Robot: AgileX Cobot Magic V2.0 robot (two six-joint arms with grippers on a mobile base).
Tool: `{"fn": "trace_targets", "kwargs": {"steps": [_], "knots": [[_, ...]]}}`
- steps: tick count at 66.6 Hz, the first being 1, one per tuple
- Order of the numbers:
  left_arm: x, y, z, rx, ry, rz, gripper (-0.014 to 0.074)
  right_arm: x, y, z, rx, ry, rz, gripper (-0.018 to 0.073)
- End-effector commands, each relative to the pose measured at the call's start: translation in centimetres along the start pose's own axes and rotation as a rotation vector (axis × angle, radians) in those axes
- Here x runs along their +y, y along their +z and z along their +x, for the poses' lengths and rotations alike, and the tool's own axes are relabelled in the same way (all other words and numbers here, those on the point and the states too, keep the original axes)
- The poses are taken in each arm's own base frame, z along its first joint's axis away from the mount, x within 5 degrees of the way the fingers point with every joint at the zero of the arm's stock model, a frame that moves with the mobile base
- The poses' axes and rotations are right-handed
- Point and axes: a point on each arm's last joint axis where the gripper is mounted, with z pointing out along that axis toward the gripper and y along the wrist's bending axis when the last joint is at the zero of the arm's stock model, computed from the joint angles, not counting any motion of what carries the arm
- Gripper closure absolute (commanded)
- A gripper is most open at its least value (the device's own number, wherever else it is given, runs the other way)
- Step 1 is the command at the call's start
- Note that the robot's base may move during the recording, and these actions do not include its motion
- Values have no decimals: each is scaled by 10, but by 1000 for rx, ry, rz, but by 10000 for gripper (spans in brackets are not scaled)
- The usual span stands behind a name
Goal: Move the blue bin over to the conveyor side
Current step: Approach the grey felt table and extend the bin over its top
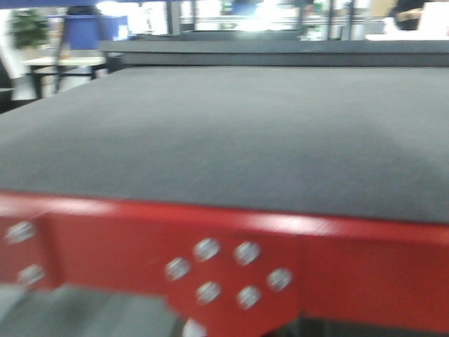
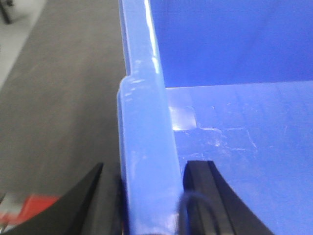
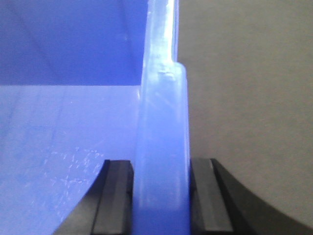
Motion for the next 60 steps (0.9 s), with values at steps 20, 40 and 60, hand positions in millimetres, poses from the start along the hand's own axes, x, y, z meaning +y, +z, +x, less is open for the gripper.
{"fn": "trace_targets", "kwargs": {"steps": [20,40,60], "knots": [[-4,-14,-11,-134,5,50,605,-1,-14,-12,-153,-19,-15,631],[-4,-14,-11,-134,5,50,605,-1,-14,-12,-153,-19,-15,631],[-4,-14,-11,-134,5,50,605,-1,-14,-12,-153,-19,-15,631]]}}
